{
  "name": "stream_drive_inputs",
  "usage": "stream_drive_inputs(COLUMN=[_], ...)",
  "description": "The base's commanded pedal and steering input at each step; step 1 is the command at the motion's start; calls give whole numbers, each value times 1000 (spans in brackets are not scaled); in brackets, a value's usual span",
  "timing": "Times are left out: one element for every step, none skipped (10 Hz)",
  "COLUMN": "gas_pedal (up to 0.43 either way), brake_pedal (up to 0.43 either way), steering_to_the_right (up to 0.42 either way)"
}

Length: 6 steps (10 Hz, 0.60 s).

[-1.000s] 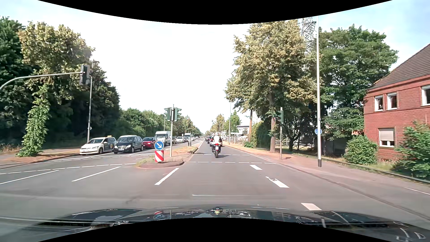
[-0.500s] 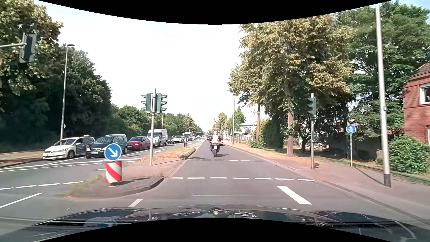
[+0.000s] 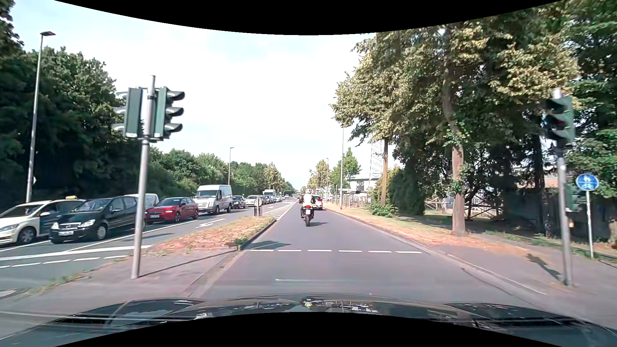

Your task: Follow the waypoints while adhering to traffic rules and regulations

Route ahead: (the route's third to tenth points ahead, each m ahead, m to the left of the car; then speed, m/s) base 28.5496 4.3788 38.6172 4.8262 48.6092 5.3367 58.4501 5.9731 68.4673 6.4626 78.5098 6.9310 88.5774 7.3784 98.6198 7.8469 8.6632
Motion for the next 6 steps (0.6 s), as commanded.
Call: stream_drive_inputs(gas_pedal=[0,0,0,0,0,0], brake_pedal=[0,0,0,0,0,0], steering_to_the_right=[-12,-12,-12,-11,-7,-8])
